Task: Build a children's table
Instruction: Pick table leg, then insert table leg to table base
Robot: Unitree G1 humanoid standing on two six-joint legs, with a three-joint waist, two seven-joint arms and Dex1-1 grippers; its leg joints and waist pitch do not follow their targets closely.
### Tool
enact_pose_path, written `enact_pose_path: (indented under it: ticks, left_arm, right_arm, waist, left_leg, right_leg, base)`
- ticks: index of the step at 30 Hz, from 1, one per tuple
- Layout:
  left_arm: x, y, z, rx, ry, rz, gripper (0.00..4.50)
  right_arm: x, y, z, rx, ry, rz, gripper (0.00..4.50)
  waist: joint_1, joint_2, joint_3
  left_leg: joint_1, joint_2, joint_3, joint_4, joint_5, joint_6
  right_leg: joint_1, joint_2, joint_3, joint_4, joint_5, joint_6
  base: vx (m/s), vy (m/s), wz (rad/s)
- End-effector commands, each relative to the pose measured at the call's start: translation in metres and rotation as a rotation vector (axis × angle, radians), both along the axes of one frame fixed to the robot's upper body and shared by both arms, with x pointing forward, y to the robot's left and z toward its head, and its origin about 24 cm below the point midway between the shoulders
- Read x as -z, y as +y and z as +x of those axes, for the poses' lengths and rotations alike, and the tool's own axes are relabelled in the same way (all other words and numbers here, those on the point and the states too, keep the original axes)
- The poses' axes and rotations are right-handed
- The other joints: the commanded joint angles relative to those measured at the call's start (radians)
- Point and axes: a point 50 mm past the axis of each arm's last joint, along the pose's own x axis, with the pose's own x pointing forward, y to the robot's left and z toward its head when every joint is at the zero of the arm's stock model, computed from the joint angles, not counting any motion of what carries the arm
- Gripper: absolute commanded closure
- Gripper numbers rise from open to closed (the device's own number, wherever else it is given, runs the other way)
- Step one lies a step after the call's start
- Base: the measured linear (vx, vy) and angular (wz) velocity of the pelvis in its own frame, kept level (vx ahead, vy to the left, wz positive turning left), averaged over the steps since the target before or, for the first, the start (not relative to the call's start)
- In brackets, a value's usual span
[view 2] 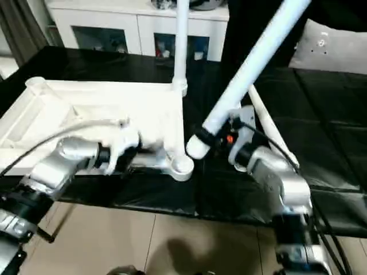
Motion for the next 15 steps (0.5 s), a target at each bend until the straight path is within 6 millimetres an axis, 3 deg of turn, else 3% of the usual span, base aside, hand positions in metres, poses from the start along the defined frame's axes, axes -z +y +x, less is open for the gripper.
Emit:
enact_pose_path:
  ticks: [1,4,5,6,10,11,15]
  left_arm:
    - [-0.006,-0.001,0.004,0.043,-0.011,0.009,1.96]
    - [-0.003,0.001,0.006,0.067,0.010,0.024,2.14]
    - [-0.002,0.002,0.008,0.065,0.007,0.028,2.14]
    - [-0.001,0.002,0.009,0.065,0.006,0.030,2.24]
    - [0.001,0.002,0.012,0.070,0.005,0.025,2.57]
    - [0.001,0.002,0.014,0.062,0.013,0.004,2.79]
    - [0.004,0.001,0.015,0.071,0.021,0.000,2.93]
  right_arm:
    - [-0.007,0.001,-0.001,-0.024,-0.024,0.004,2.63]
    - [-0.005,0.001,-0.003,-0.035,-0.016,-0.001,2.63]
    - [-0.005,0.001,-0.004,-0.038,-0.015,-0.001,2.63]
    - [-0.005,0.001,-0.004,-0.040,-0.015,0.000,2.63]
    - [-0.005,0.001,-0.006,-0.042,-0.013,0.000,2.63]
    - [-0.005,0.001,-0.007,-0.042,-0.011,0.000,2.63]
    - [-0.004,0.002,-0.007,-0.044,-0.009,-0.001,2.63]
  waist:
    - [-0.001,0.010,-0.077]
    - [0.000,0.009,-0.075]
    - [0.001,0.014,-0.076]
    - [0.000,0.011,-0.077]
    - [0.002,0.013,-0.080]
    - [0.003,0.013,-0.079]
    - [0.005,0.012,-0.078]
  left_leg:
    - [0.014,0.111,-0.050,-0.080,-0.128,0.012]
    - [0.014,0.109,-0.047,-0.080,-0.140,0.007]
    - [0.013,0.109,-0.049,-0.079,-0.141,0.007]
    - [0.014,0.111,-0.049,-0.080,-0.136,0.007]
    - [0.011,0.111,-0.049,-0.077,-0.109,0.022]
    - [0.011,0.110,-0.048,-0.076,-0.115,0.023]
    - [0.012,0.112,-0.049,-0.078,-0.129,0.018]
  right_leg:
    - [0.066,-0.122,0.084,-0.074,-0.254,-0.130]
    - [0.065,-0.122,0.084,-0.078,-0.261,-0.145]
    - [0.067,-0.124,0.084,-0.076,-0.255,-0.147]
    - [0.067,-0.124,0.084,-0.074,-0.243,-0.148]
    - [0.068,-0.124,0.084,-0.071,-0.207,-0.154]
    - [0.068,-0.126,0.083,-0.074,-0.214,-0.157]
    - [0.068,-0.127,0.083,-0.077,-0.239,-0.154]
  base:
    - [0.000,0.000,0.00]
    - [0.000,0.000,0.00]
    - [0.000,0.000,0.00]
    - [0.000,0.000,0.00]
    - [0.000,0.000,0.00]
    - [0.000,0.000,0.00]
    - [0.000,0.000,0.00]
